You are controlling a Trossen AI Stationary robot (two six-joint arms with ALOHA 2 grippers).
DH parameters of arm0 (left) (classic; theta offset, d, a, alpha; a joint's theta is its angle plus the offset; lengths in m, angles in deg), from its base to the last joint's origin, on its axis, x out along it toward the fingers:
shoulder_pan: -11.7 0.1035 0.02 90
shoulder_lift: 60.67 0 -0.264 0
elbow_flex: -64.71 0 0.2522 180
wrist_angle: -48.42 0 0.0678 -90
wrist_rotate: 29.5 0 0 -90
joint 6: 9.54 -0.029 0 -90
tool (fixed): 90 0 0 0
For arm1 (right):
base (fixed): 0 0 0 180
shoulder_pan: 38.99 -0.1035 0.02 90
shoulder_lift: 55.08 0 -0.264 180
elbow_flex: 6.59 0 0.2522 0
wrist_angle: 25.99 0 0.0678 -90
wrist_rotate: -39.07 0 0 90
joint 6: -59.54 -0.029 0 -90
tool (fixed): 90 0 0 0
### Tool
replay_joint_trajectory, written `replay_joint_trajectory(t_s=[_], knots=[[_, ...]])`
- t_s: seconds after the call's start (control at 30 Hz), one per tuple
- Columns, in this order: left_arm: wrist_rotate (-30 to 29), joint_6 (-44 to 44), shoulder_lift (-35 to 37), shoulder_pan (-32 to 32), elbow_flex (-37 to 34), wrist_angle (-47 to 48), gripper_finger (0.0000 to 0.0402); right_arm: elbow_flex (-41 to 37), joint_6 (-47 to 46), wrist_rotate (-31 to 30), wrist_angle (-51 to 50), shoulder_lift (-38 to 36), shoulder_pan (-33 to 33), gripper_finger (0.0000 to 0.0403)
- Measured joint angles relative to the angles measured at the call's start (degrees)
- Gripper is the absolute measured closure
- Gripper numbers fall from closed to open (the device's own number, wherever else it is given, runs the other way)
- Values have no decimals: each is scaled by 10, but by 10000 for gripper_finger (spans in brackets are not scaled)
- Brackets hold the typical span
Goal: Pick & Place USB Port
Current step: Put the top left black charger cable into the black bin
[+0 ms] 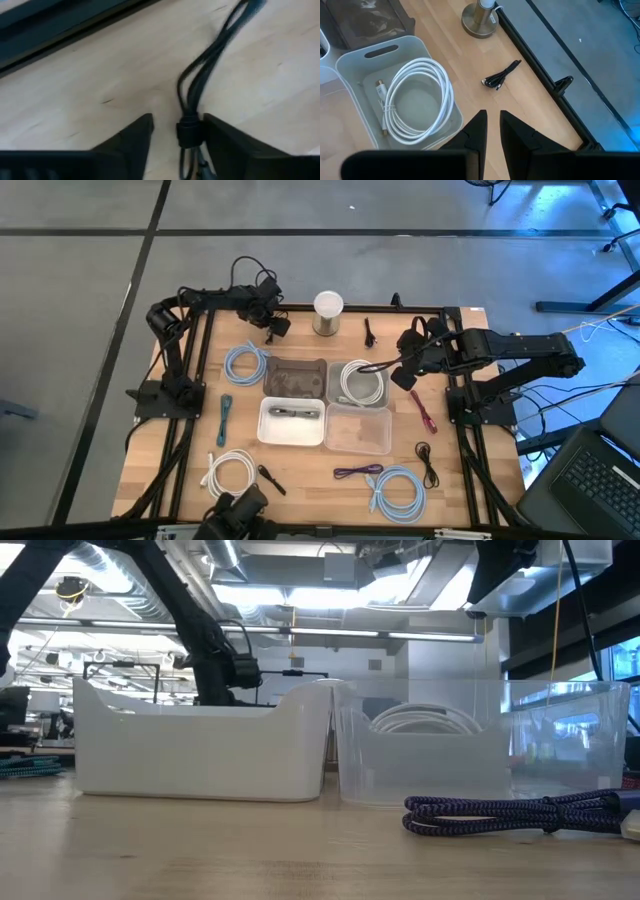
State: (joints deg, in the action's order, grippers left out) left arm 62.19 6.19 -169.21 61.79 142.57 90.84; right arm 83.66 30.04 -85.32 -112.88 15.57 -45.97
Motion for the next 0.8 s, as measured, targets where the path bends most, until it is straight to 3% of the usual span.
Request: replay_joint_trajectory(t_s=[0.17, 0.2, 0.4, 0.63, 0.8], knots=[[-8, -11, 0, -4, 0, -3, 367, 0, 0, 0, 0, 0, 0, 347], [-7, -14, 0, -4, 0, -9, 376, 0, 0, 0, 0, 0, 0, 347], [20, -30, 39, -5, -4, 3, 376, 0, 0, 2, -2, 0, 0, 347], [98, -36, 184, -8, -2, 4, 376, 0, 0, 1, -4, 0, 0, 348], [181, -35, 296, -44, -2, 0, 376, 0, 0, 1, -4, 0, 0, 348]])
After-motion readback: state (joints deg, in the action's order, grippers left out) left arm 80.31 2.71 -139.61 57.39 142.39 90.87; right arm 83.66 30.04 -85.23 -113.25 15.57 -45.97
